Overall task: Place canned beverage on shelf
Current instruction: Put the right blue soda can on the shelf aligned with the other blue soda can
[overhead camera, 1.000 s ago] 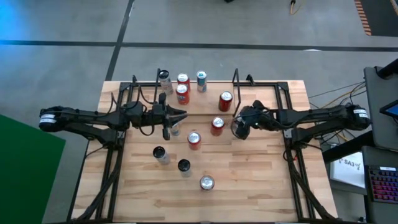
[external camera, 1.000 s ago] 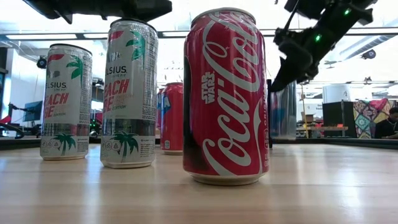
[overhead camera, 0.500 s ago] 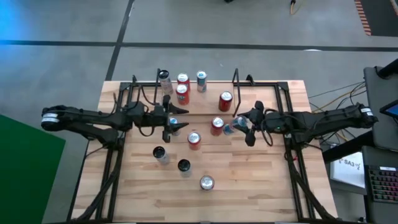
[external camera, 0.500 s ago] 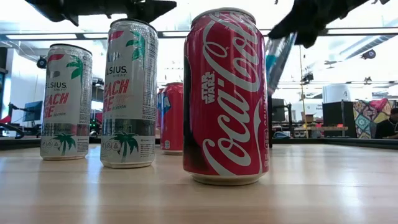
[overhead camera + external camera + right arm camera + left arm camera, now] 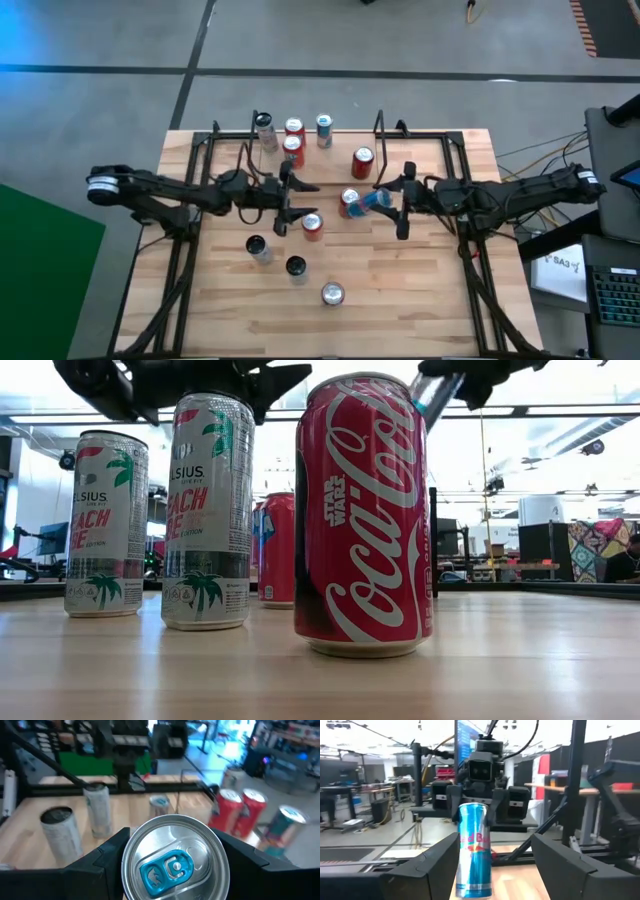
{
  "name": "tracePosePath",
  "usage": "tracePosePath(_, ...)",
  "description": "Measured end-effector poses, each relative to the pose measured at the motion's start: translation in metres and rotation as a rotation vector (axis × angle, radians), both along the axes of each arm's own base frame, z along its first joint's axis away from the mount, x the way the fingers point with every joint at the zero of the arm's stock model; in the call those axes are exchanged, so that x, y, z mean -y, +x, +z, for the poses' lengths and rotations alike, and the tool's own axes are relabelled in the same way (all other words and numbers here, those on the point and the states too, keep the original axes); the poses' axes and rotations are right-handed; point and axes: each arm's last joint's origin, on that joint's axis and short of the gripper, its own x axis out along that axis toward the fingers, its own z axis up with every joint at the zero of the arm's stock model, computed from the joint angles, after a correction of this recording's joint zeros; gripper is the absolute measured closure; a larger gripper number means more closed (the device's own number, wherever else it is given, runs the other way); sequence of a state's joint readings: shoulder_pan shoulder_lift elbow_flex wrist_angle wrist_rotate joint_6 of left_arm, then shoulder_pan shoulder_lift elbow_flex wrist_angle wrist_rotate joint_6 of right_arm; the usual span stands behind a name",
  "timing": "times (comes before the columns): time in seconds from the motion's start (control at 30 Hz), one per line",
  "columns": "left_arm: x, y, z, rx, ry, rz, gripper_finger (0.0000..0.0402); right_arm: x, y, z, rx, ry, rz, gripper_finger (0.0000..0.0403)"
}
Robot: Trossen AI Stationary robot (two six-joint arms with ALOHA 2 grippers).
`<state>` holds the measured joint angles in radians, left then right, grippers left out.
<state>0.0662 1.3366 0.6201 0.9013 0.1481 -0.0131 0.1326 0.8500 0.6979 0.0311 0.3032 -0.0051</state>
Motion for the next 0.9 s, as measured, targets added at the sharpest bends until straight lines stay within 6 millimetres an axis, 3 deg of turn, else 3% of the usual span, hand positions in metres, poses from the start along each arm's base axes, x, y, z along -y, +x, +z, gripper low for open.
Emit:
tracePosePath(0.23, -0.001, 0.015, -0.006, 0.003, -0.05, -0.01, 0.0164, -0.003, 0.011, 0.001, 0.049, -0.055, 0.061, 0.018)
tracePosePath(0.43, -0.002, 0.036, -0.011, -0.094, -0.037, -0.005, 0.0136, -0.006, 0.032, 0.012, 0.033, -0.148, 0.08, 0.018)
tracePosePath(0.63, -0.005, 0.048, -0.013, -0.181, 0.019, 0.007, 0.0109, -0.009, 0.057, 0.027, -0.127, -0.245, 0.11, 0.018)
tracePosePath(0.9, -0.005, 0.055, -0.011, -0.293, 0.106, -0.003, 0.0104, -0.014, 0.097, 0.047, -0.25, -0.353, 0.158, 0.018)
